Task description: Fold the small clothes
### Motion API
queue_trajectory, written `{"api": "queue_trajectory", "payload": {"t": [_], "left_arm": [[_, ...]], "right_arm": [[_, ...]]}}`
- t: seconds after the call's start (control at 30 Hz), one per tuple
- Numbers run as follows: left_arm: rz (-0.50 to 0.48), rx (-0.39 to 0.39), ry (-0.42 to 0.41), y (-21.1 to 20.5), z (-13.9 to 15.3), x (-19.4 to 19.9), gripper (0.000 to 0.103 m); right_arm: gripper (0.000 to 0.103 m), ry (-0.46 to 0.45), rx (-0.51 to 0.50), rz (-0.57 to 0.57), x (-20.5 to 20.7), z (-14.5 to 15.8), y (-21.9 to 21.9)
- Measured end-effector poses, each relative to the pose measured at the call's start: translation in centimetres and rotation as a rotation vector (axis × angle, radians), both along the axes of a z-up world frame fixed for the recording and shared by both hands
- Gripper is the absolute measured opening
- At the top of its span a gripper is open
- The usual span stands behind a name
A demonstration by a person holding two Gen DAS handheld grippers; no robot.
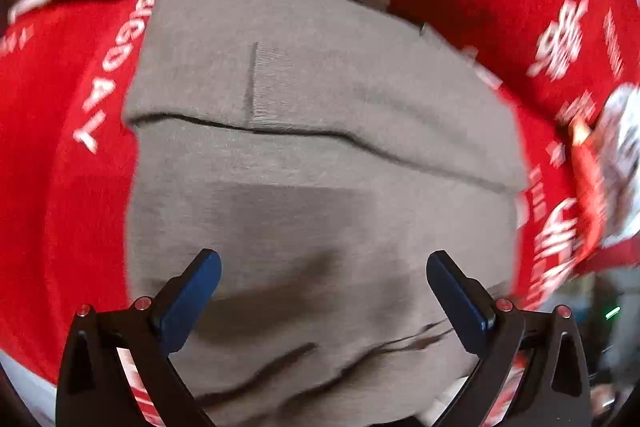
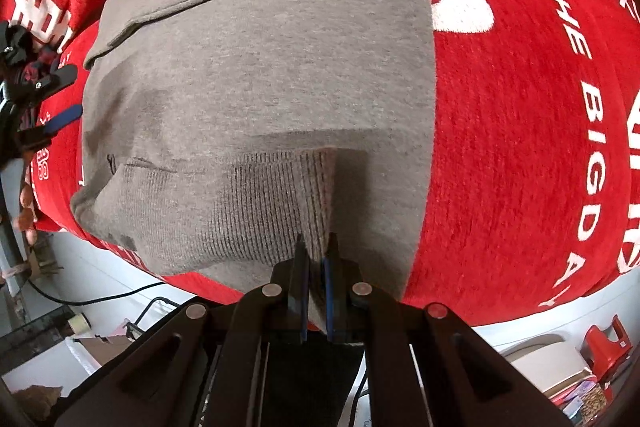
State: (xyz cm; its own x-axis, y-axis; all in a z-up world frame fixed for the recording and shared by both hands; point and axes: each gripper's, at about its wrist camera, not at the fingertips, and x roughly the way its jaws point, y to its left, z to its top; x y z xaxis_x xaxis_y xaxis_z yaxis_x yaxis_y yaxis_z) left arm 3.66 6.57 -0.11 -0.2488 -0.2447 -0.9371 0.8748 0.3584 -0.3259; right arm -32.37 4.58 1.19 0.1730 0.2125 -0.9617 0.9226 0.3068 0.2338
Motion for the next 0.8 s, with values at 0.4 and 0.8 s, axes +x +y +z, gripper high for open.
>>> {"api": "queue_trajectory", "payload": {"t": [0.4,0.8], "left_arm": [[0.004,0.203,-0.106,-3.4,-11.4,-0.8,0.103],[-0.258,0.15,-0.138,-5.5,-16.2,-2.0,0.103]], "right_arm": [[0.006,0.008,0.004,0.007,0.3,-0.2,-0.2],[0.006,0.0,0.005,-0.003,-0.2,0.0,-0.5]]}}
